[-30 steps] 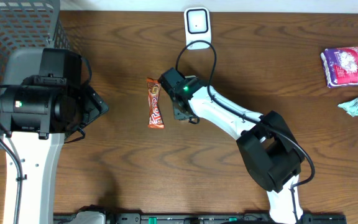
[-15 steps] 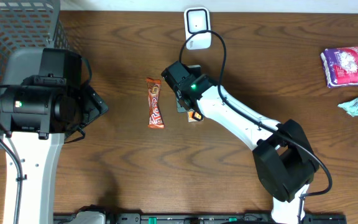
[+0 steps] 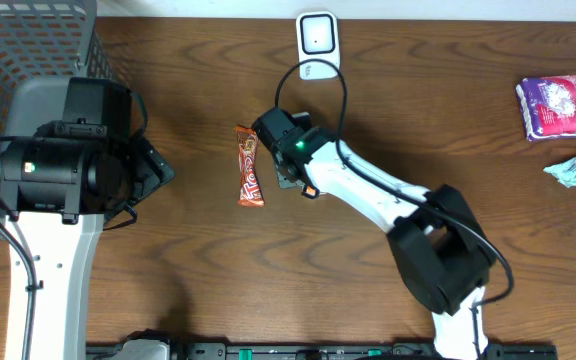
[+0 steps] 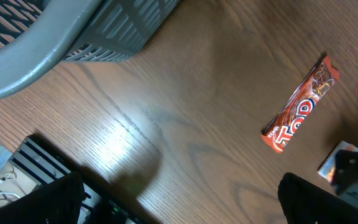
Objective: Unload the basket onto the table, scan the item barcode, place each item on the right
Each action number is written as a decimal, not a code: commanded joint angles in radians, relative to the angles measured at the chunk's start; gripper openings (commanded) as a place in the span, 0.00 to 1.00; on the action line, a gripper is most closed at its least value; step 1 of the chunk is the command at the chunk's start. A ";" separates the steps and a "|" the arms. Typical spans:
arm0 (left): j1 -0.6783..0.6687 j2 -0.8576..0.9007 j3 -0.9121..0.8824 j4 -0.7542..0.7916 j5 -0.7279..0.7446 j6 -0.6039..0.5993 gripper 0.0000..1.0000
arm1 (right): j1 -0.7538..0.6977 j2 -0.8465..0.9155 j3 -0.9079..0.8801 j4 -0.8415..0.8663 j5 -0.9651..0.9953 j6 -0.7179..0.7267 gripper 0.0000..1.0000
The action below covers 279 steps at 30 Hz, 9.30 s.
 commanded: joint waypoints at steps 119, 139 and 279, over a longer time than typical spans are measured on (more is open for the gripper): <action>0.005 -0.011 0.000 -0.006 -0.013 -0.009 0.99 | -0.330 -0.001 -0.157 0.063 -0.757 -0.286 0.99; 0.005 -0.011 0.000 -0.006 -0.013 -0.009 0.99 | -0.373 0.000 -0.157 0.074 -0.822 -0.257 0.50; 0.005 -0.011 0.000 -0.006 -0.013 -0.009 0.99 | -0.263 0.437 0.921 0.095 0.217 -0.560 0.01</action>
